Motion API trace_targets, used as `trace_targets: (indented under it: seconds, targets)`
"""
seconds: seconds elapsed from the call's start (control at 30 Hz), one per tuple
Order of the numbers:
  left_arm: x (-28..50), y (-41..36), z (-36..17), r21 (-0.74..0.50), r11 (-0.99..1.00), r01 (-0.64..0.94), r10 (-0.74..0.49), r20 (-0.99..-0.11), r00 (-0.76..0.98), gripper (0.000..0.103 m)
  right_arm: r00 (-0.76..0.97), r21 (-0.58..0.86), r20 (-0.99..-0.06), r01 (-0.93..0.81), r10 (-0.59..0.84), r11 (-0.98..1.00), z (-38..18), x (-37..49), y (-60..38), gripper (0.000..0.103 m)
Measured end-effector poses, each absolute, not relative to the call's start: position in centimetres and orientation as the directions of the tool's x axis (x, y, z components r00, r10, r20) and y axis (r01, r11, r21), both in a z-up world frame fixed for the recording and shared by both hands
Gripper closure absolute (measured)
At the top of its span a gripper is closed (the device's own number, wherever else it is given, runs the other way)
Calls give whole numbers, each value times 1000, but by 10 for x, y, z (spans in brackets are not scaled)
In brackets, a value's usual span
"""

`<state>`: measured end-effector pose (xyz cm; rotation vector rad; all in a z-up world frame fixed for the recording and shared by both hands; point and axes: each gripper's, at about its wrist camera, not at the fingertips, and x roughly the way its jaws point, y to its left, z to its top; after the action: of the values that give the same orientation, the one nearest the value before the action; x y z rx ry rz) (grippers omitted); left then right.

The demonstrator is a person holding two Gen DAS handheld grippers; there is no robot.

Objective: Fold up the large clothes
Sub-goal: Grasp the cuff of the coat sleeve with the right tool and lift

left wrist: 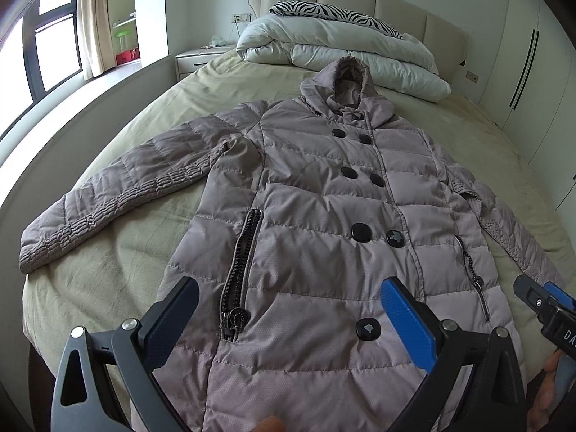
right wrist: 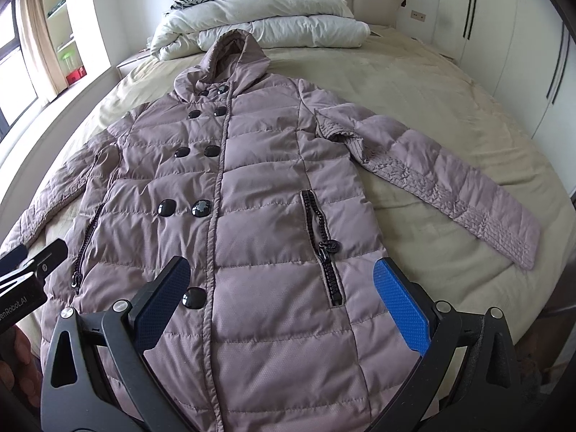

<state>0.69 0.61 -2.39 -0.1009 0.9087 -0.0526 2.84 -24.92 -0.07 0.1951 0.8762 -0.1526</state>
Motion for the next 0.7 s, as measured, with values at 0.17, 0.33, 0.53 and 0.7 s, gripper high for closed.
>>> trace_targets:
  seconds: [0.17, 0.33, 0.53, 0.7]
  targets:
    - [15, 11, -31, -233, 973, 10, -193, -780, 595, 0, 694, 368, -719, 334, 38, 868, -10, 15, -355, 0]
    - [16, -3, -25, -232, 969, 84, -225, -696, 682, 0, 791, 659, -610, 477, 42, 582, -42, -30, -501, 0]
    - [37, -14, -34, -243, 969, 51, -225, -774, 591, 0, 881, 862, -473, 462, 1, 209, -96, -99, -619, 5]
    - [43, -18, -41, -307, 950, 61, -285, -767, 575, 0, 896, 894, -445, 444, -8, 58, -139, -128, -661, 20]
